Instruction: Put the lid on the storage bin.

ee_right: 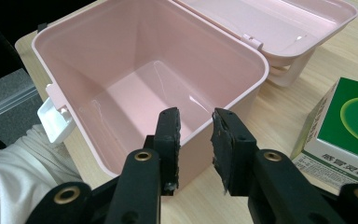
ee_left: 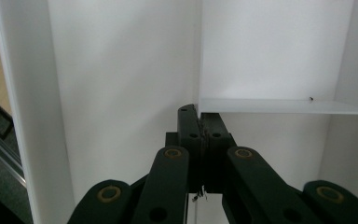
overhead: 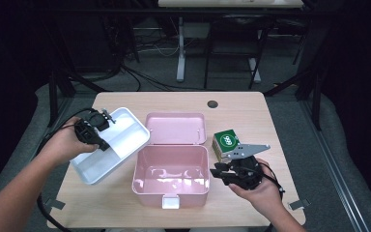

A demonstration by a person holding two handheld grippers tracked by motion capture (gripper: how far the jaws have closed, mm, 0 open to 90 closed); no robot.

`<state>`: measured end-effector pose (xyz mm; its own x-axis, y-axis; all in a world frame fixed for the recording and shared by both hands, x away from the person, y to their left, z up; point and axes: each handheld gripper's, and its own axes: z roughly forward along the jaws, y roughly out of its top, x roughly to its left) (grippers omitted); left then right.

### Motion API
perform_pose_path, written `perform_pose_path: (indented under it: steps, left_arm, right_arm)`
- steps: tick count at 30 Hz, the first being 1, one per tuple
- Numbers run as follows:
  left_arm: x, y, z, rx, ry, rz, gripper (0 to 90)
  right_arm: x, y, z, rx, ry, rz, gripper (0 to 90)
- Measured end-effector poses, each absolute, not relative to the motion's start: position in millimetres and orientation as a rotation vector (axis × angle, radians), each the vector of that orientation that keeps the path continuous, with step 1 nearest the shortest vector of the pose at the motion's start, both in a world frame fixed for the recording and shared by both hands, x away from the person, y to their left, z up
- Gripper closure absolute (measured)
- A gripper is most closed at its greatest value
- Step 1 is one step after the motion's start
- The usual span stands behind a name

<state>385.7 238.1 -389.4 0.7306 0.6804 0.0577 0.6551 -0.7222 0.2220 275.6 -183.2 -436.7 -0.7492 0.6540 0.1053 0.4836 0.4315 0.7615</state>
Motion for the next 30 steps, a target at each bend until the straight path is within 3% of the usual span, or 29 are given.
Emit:
perform_pose_path:
  steps: [14, 30]
  left_arm:
    - [396, 271, -409, 2.718, 1.232, 0.159, 89.3]
    - [405, 277, -478, 2.736, 1.327, 0.049, 89.3]
  right_arm:
    - [276, -181, -436, 0.992, 2.482, 1.212, 70.7]
    - [276, -181, -438, 0.997, 2.482, 1.210, 68.5]
